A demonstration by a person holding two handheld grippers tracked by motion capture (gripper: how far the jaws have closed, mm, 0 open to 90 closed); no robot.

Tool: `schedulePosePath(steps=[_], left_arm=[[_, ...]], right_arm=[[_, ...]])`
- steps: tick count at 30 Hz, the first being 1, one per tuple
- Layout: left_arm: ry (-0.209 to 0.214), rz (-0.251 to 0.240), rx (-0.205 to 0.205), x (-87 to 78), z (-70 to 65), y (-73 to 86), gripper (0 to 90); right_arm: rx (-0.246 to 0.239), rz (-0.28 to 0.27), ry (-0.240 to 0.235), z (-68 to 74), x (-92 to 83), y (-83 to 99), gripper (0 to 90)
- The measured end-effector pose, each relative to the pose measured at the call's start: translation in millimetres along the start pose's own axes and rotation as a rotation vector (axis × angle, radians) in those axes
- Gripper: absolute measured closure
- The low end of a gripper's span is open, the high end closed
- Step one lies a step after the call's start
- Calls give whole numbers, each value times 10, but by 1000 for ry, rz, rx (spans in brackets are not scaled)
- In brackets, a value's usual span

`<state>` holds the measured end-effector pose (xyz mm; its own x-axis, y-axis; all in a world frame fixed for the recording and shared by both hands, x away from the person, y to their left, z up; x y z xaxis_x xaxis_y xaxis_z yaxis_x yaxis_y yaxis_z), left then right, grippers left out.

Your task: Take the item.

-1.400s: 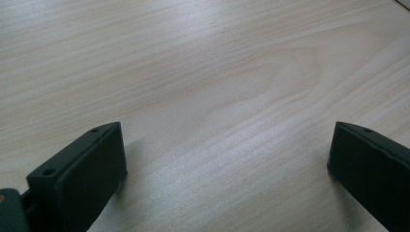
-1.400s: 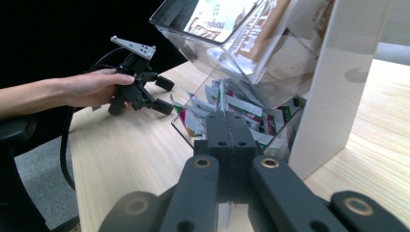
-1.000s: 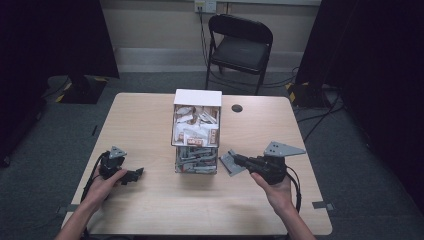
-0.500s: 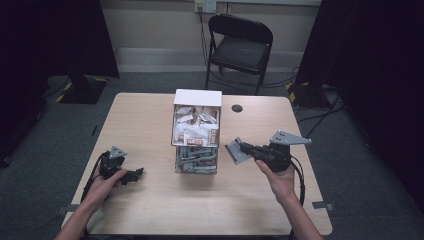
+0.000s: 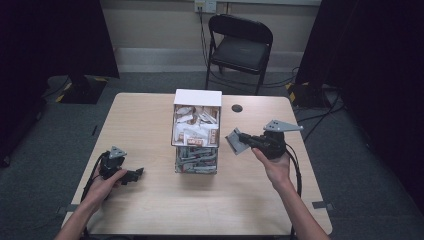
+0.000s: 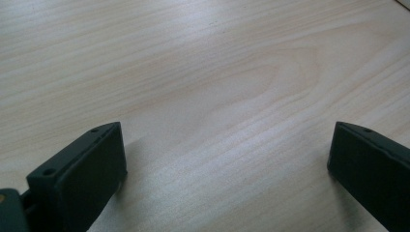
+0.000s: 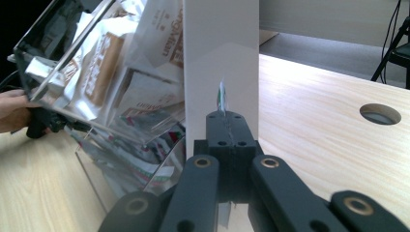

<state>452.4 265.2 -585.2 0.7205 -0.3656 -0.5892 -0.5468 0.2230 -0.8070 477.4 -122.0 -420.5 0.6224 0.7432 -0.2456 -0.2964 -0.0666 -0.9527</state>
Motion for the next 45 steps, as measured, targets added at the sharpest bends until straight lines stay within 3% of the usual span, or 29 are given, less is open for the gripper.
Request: schedulePosePath(steps=[9, 13, 22, 31, 35, 45], left_arm=[[0, 0, 0, 0, 0, 0, 0], [0, 0, 0, 0, 0, 0, 0], [0, 0, 0, 0, 0, 0, 0], [0, 0, 0, 0, 0, 0, 0], [-1, 0, 0, 0, 0, 0, 0], [-1, -1, 0, 0, 0, 0, 0]], right_arm=[[-2, 3, 19, -121, 123, -60, 900], [23, 9, 29, -222, 199, -13, 900], [59, 76, 47, -367, 348, 267, 900], [74, 100, 43, -357, 438, 411, 900], [84, 132, 50, -386, 445, 590, 900], [96, 160, 62, -431, 519, 779, 900]])
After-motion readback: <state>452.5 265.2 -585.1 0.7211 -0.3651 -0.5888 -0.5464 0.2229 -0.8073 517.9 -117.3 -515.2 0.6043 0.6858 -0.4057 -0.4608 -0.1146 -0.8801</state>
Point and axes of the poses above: each handheld gripper's, and its own axes: x roughly forward along the jaws, y roughly out of its underside, z roughly to its left, the point moved 10 cm from there along x, roughly forward along the jaws, and after that the axes turned 10 degrees about -z, right-handed, at the moved point
